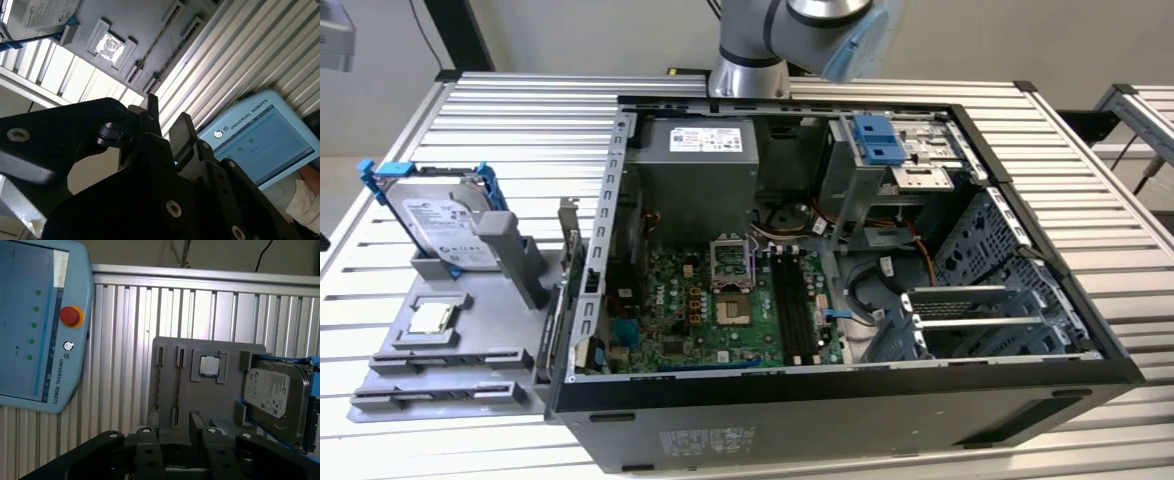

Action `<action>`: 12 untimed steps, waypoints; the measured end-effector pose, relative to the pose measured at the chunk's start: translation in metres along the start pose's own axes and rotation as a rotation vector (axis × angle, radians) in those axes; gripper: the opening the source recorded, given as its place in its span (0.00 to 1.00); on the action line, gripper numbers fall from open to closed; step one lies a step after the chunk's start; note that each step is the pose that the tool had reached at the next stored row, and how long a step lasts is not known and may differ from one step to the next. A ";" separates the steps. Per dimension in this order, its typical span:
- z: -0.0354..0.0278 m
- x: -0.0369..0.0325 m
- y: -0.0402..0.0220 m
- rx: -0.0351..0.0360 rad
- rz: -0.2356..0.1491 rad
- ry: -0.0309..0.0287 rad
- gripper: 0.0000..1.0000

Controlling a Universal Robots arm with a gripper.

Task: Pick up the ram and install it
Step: 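Pick up the ram and move it above insertion slot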

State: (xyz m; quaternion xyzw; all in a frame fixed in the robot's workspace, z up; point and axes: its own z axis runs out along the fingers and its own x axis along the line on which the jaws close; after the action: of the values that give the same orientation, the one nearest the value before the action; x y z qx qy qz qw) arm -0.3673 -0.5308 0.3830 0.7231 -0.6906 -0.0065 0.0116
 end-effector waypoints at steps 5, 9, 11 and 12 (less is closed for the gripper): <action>0.0009 0.0000 0.0000 0.0004 0.000 -0.0014 1.00; 0.0046 -0.0001 -0.0001 0.0014 0.000 -0.0206 1.00; 0.0067 -0.0001 -0.0001 0.0020 0.000 -0.0299 1.00; 0.0076 -0.0002 -0.0001 0.0020 0.000 -0.0313 1.00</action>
State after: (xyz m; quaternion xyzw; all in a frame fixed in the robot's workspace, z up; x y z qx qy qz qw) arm -0.3674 -0.5307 0.3754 0.7231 -0.6905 -0.0171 0.0001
